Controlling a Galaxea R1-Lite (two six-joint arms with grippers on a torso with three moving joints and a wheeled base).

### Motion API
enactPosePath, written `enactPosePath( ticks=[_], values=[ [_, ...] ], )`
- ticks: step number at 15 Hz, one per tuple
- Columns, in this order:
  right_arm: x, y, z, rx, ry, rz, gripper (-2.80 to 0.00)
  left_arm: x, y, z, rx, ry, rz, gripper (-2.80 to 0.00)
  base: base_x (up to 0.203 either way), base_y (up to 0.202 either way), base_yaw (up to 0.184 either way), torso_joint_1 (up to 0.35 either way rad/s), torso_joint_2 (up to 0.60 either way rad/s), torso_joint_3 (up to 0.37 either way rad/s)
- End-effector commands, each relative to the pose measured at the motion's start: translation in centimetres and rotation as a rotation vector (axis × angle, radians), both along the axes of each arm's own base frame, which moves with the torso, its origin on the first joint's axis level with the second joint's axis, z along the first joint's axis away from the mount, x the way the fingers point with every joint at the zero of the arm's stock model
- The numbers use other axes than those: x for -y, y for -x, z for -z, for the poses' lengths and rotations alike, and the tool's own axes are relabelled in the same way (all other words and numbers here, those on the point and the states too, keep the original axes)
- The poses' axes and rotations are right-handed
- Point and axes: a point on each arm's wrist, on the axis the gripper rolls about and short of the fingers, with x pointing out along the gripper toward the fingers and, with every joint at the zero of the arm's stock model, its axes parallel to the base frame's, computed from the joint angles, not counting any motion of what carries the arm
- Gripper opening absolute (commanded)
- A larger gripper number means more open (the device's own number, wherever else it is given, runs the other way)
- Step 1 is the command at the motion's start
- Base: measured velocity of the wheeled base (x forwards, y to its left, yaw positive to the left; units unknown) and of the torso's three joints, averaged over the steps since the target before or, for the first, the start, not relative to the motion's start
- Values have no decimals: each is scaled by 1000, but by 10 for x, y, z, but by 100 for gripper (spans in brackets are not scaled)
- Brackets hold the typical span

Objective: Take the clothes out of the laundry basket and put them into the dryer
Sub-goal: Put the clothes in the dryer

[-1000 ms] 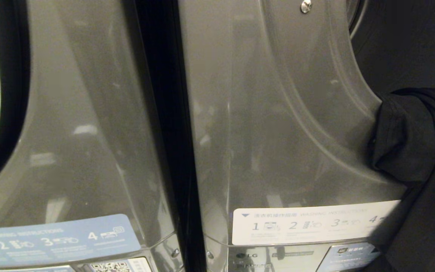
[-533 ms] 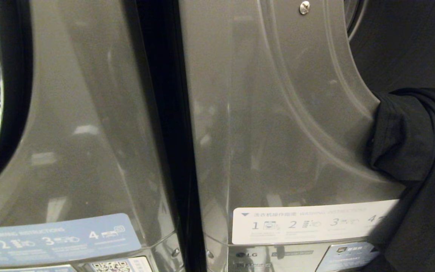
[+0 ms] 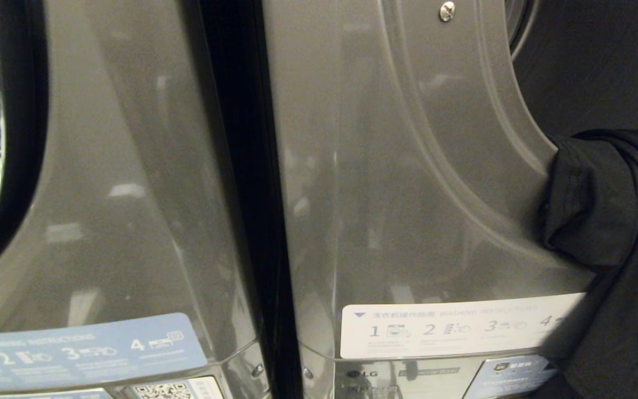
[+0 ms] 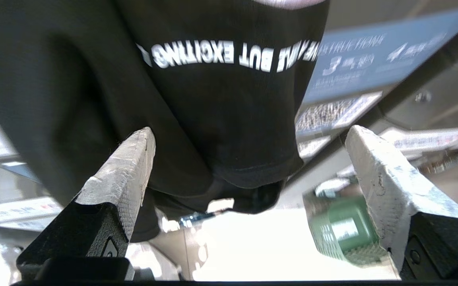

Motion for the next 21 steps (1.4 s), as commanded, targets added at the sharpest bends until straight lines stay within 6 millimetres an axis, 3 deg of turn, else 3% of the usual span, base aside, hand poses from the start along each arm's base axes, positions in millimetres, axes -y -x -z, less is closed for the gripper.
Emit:
enactPosePath(
  ticks=[1, 9, 10, 18, 21],
  values=[
    [0, -14, 9, -76, 8, 35, 0, 0, 0, 0, 0, 0, 0, -280, 0, 0, 0, 0, 0, 0],
    [-2, -47, 19, -86, -84, 102, 0, 0, 0, 0, 0, 0, 0, -280, 0, 0, 0, 0, 0, 0],
    [-3, -52, 20, -79, -84, 100, -280, 0, 0, 0, 0, 0, 0, -280, 0, 0, 0, 0, 0, 0],
    [-4, -57, 17, -73, -91, 96, -280, 0, 0, 0, 0, 0, 0, -280, 0, 0, 0, 0, 0, 0],
    [-4, -57, 1, -18, -99, 91, -280, 0, 0, 0, 0, 0, 0, -280, 0, 0, 0, 0, 0, 0]
  ],
)
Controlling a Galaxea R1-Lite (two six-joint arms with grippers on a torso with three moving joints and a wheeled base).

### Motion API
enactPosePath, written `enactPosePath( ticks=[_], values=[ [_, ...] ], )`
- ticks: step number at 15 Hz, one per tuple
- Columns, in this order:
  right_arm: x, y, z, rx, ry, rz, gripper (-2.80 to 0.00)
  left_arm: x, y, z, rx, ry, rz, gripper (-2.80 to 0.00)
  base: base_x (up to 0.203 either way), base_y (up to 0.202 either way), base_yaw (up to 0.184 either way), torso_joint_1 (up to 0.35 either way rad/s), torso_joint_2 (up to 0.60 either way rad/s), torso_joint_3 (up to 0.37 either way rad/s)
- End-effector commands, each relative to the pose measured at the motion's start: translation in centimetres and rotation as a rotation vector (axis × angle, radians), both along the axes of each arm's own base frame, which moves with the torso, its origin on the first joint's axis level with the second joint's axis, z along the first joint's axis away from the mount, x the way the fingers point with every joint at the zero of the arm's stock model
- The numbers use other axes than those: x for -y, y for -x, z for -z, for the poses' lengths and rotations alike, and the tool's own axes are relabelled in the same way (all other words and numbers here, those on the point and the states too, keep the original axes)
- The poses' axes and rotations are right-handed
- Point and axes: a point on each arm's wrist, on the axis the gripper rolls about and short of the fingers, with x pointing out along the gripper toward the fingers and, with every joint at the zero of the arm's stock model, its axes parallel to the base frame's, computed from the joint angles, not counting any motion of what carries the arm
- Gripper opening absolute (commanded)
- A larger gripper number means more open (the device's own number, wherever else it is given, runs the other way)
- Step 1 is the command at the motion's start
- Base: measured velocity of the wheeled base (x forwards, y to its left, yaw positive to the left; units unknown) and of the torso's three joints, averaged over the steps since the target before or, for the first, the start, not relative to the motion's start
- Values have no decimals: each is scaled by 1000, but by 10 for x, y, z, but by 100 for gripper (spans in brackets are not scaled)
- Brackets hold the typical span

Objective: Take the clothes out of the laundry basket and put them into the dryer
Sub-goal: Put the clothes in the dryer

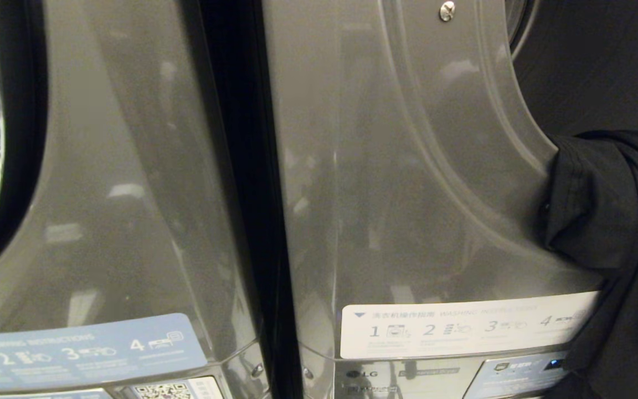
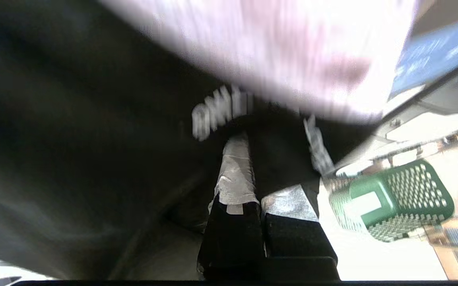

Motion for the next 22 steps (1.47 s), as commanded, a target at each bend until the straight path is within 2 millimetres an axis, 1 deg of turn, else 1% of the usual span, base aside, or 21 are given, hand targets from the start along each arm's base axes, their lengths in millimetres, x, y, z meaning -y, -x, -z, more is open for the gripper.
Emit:
enactPosePath(
  ticks=[1, 2, 6, 8, 9, 10, 11, 13, 15, 17, 18, 20, 21, 22],
  values=[
    [0, 0, -22, 70, -8, -6, -280, 0, 0, 0, 0, 0, 0, -280, 0, 0, 0, 0, 0, 0],
    [-1, 1, -41, 137, -24, -28, -280, 0, 0, 0, 0, 0, 0, -280, 0, 0, 0, 0, 0, 0],
    [-3, 14, -131, 468, -80, -106, -280, 0, 0, 0, 0, 0, 0, -280, 0, 0, 0, 0, 0, 0],
    [-5, 15, -163, 589, -91, -136, -280, 0, 0, 0, 0, 0, 0, -280, 0, 0, 0, 0, 0, 0],
    [-6, 14, -175, 631, -97, -165, -280, 0, 0, 0, 0, 0, 0, -280, 0, 0, 0, 0, 0, 0],
    [-7, 7, -182, 662, -101, -190, -280, 0, 0, 0, 0, 0, 0, -280, 0, 0, 0, 0, 0, 0],
    [-10, -4, -189, 707, -102, -202, -280, 0, 0, 0, 0, 0, 0, -280, 0, 0, 0, 0, 0, 0],
    [-16, -39, -199, 807, -67, -203, -280, 0, 0, 0, 0, 0, 0, -280, 0, 0, 0, 0, 0, 0],
    [-24, -88, -197, 868, 73, -157, -280, 0, 0, 0, 0, 0, 0, -280, 0, 0, 0, 0, 0, 0],
    [-30, -132, -194, 932, 202, -92, -280, 0, 0, 0, 0, 0, 0, -280, 0, 0, 0, 0, 0, 0],
    [-33, -149, -200, 996, 264, -60, -280, 0, 0, 0, 0, 0, 0, -280, 0, 0, 0, 0, 0, 0],
    [-38, -172, -225, 1176, 408, 13, -280, 0, 0, 0, 0, 0, 0, -280, 0, 0, 0, 0, 0, 0],
    [-44, -185, -229, 1250, 501, 34, -280, 0, 0, 0, 0, 0, 0, -280, 0, 0, 0, 0, 0, 0],
    [-52, -196, -228, 1327, 617, 4, -280, 0, 0, 0, 0, 0, 0, -280, 0, 0, 0, 0, 0, 0]
  ],
)
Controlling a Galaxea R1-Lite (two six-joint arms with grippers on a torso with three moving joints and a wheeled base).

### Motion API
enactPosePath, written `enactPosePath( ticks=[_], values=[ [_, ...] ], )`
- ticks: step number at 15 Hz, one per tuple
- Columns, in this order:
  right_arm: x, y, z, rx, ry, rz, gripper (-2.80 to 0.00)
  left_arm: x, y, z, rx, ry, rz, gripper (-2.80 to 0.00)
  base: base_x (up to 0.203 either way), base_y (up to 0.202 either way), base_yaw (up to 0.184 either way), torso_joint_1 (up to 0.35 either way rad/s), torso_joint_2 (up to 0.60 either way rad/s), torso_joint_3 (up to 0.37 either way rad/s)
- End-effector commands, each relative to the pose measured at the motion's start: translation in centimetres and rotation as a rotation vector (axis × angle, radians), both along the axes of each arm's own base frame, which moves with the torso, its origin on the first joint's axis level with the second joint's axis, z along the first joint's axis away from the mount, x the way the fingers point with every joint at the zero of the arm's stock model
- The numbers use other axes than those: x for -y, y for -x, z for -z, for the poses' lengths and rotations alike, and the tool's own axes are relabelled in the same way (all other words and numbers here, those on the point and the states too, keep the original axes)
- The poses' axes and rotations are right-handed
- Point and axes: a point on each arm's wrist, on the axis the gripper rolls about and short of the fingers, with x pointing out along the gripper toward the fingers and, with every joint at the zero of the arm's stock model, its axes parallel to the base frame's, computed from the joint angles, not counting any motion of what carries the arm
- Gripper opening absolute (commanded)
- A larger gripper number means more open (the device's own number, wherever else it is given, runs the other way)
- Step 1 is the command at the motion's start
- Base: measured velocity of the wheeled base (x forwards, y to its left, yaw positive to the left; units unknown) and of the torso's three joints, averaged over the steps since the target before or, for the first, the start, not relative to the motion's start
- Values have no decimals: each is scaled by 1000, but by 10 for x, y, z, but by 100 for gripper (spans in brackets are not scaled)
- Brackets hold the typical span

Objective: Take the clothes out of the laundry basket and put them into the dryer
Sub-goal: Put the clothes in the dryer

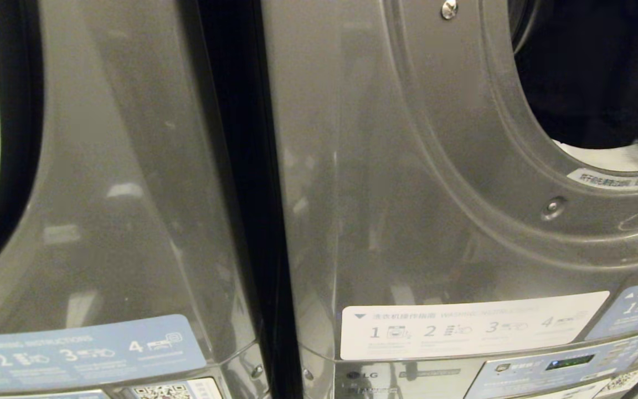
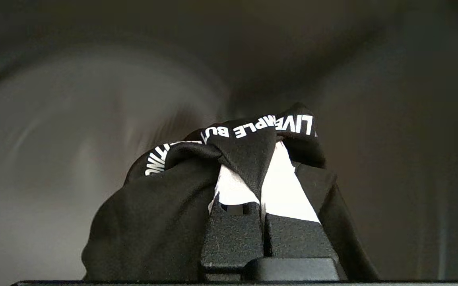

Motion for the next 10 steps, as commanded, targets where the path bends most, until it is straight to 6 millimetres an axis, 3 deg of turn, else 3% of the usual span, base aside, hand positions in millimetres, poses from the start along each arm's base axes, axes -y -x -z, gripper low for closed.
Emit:
enactPosePath(
  ticks=[1, 3, 5, 9, 10],
  values=[
    [-23, -56, 24, 102, 249, 31, -280, 0, 0, 0, 0, 0, 0, -280, 0, 0, 0, 0, 0, 0],
    [-39, -61, 29, 184, 386, -16, -280, 0, 0, 0, 0, 0, 0, -280, 0, 0, 0, 0, 0, 0],
    [-42, -63, 31, 176, 368, -22, -280, 0, 0, 0, 0, 0, 0, -280, 0, 0, 0, 0, 0, 0],
    [-43, -80, 49, -53, 123, 7, -280, 0, 0, 0, 0, 0, 0, -280, 0, 0, 0, 0, 0, 0],
    [-43, -83, 52, -125, 66, -5, 0, 0, 0, 0, 0, 0, 0, -280, 0, 0, 0, 0, 0, 0]
  ],
)
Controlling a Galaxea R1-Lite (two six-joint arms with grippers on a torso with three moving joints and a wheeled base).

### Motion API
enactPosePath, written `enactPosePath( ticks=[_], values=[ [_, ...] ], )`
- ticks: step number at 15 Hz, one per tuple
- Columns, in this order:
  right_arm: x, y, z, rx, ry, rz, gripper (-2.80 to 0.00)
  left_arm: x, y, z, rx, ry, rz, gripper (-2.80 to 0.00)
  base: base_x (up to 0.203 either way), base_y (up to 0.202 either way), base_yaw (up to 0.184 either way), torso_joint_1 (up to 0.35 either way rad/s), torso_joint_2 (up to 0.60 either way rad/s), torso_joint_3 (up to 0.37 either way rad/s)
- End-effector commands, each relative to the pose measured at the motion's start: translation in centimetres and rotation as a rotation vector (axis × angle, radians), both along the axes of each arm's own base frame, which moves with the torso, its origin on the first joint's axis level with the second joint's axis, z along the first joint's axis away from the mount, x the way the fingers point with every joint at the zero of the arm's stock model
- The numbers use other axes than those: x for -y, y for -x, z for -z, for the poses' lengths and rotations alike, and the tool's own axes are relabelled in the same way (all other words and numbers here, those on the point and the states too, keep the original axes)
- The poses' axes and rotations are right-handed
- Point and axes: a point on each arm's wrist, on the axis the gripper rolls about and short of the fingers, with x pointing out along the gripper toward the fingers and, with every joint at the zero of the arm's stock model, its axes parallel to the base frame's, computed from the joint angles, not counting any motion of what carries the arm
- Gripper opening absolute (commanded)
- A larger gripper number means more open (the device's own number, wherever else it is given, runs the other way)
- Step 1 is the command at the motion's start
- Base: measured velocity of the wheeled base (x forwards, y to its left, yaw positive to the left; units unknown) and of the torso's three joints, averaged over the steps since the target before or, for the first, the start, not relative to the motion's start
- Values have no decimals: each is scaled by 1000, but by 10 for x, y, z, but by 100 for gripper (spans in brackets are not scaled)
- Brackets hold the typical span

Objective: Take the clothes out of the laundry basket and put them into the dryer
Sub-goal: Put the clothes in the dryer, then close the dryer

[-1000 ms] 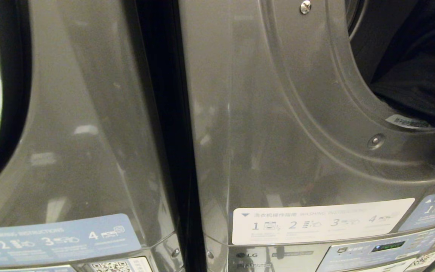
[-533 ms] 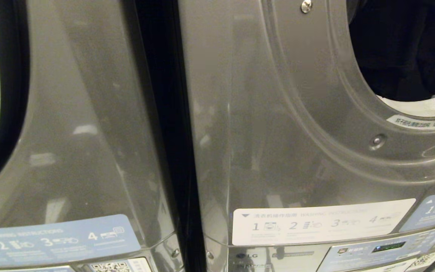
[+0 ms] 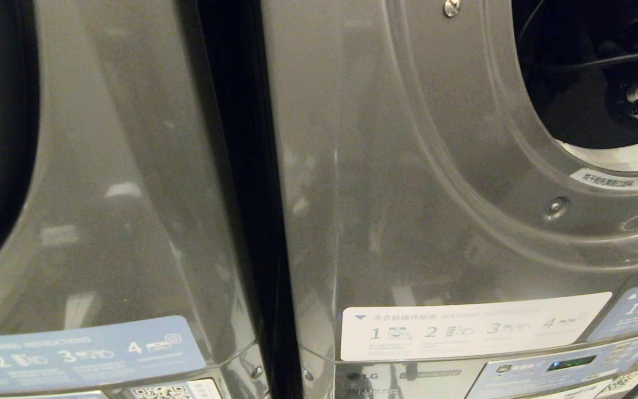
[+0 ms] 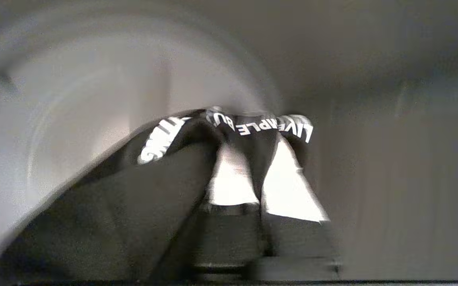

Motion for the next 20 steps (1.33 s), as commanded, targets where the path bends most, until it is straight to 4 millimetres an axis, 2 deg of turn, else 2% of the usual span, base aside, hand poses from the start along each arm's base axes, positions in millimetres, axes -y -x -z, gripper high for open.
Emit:
enactPosePath(
  ticks=[1, 4, 6, 9, 11, 12, 13, 16, 20],
  values=[
    [0, -2, 3, -128, -111, -11, 0, 0, 0, 0, 0, 0, 0, -280, 0, 0, 0, 0, 0, 0],
    [2, 7, 2, -273, -183, -82, 0, 0, 0, 0, 0, 0, 0, -280, 0, 0, 0, 0, 0, 0],
    [5, 21, -1, -383, -313, -182, 0, 0, 0, 0, 0, 0, 0, -280, 0, 0, 0, 0, 0, 0],
    [10, 58, -20, -391, -440, -288, 0, 0, 0, 0, 0, 0, 0, -280, 0, 0, 0, 0, 0, 0],
    [14, 98, -39, -339, -467, -358, 0, 0, 0, 0, 0, 0, 0, -280, 0, 0, 0, 0, 0, 0],
    [14, 114, -41, -345, -472, -381, 0, 0, 0, 0, 0, 0, 0, -280, 0, 0, 0, 0, 0, 0],
    [15, 123, -34, -378, -469, -385, -280, 0, 0, 0, 0, 0, 0, -280, 0, 0, 0, 0, 0, 0],
    [28, 168, -3, -475, -456, -378, -280, 0, 0, 0, 0, 0, 0, -280, 0, 0, 0, 0, 0, 0],
    [52, 234, 55, -579, -432, -353, -280, 0, 0, 0, 0, 0, 0, -280, 0, 0, 0, 0, 0, 0]
  ],
)
